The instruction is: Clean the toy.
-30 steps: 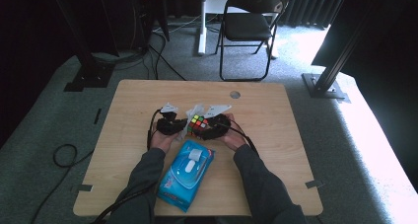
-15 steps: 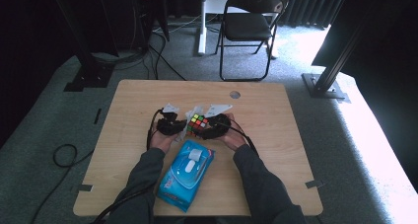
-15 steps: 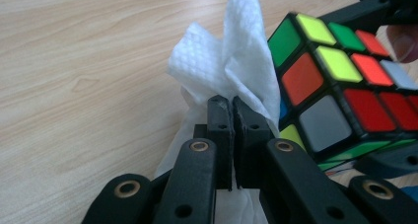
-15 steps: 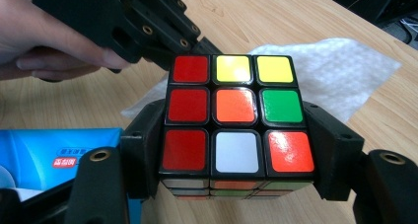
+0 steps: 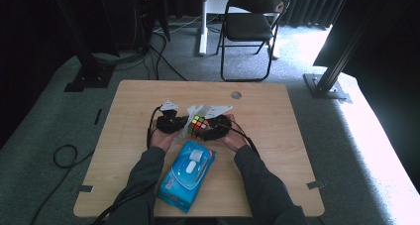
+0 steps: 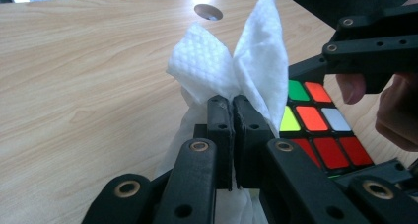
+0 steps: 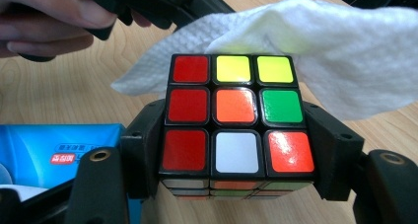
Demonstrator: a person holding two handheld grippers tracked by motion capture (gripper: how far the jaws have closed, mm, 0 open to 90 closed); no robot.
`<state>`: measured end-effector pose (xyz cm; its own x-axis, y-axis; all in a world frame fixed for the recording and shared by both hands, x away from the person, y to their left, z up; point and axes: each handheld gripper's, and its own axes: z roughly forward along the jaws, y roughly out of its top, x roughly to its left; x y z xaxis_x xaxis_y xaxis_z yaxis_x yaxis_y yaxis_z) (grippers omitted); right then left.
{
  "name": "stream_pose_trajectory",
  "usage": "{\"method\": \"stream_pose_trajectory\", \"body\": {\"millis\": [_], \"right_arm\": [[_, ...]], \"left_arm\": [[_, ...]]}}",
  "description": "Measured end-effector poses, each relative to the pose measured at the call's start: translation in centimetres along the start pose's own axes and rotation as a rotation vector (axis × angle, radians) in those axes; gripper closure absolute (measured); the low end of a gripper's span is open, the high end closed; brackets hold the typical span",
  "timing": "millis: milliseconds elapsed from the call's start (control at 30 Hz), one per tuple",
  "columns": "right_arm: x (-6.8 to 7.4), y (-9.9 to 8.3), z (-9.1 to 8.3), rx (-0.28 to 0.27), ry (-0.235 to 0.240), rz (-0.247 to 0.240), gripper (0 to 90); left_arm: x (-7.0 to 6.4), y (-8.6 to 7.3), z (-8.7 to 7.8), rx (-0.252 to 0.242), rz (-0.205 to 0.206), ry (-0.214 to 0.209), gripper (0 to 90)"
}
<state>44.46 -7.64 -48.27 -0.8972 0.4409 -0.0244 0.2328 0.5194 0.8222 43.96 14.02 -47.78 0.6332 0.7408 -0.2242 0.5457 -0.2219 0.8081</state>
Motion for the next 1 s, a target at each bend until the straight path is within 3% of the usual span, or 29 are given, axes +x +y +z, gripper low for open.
{"method": "stream_pose_trajectory", "body": {"millis": [433, 700, 1000], "right_arm": [[-0.4, 0.0, -0.3, -0.014, -0.015, 0.027, 34.1], [-0.6, 0.0, -0.4, -0.019, -0.026, 0.041, 34.1], [-0.9, -0.3, -0.1, 0.004, -0.079, 0.07, 34.1]], "left_arm": [[0.5, -1.7, 1.5, 0.094, -0.01, 0.031, 87.1], [0.2, -1.5, 0.8, 0.077, 0.008, 0.033, 87.0], [-0.6, -0.9, -0.6, 0.047, 0.036, 0.015, 86.8]]}}
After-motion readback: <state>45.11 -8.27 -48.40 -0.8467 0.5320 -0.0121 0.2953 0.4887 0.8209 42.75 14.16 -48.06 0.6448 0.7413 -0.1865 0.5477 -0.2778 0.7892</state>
